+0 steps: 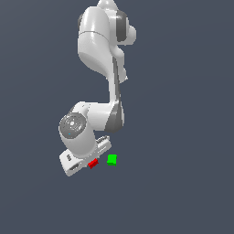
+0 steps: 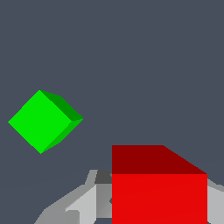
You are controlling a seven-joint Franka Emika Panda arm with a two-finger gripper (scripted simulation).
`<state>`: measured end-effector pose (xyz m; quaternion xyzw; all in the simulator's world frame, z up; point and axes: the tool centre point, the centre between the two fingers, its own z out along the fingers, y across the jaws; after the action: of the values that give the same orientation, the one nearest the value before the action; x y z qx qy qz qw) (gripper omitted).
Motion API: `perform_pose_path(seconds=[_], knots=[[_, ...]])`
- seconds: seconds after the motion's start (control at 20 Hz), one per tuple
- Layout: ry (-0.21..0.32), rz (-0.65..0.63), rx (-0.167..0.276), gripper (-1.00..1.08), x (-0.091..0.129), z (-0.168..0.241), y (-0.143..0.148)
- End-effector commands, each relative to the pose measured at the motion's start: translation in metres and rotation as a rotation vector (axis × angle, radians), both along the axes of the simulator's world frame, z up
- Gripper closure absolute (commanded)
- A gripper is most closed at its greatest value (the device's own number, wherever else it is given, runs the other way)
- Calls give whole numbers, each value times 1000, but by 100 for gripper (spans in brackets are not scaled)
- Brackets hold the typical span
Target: Stack the red cube on top of the green cube.
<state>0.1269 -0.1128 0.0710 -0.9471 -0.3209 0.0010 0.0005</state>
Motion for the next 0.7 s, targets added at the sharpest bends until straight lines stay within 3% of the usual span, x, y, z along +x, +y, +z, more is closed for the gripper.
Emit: perform_pose_path(seconds=[0.0,0.3,0.65], knots=[[-1,0,0,108,0,19,0],[-2,0,-1,108,0,46,0],[-3,0,-1,108,1,49,0]])
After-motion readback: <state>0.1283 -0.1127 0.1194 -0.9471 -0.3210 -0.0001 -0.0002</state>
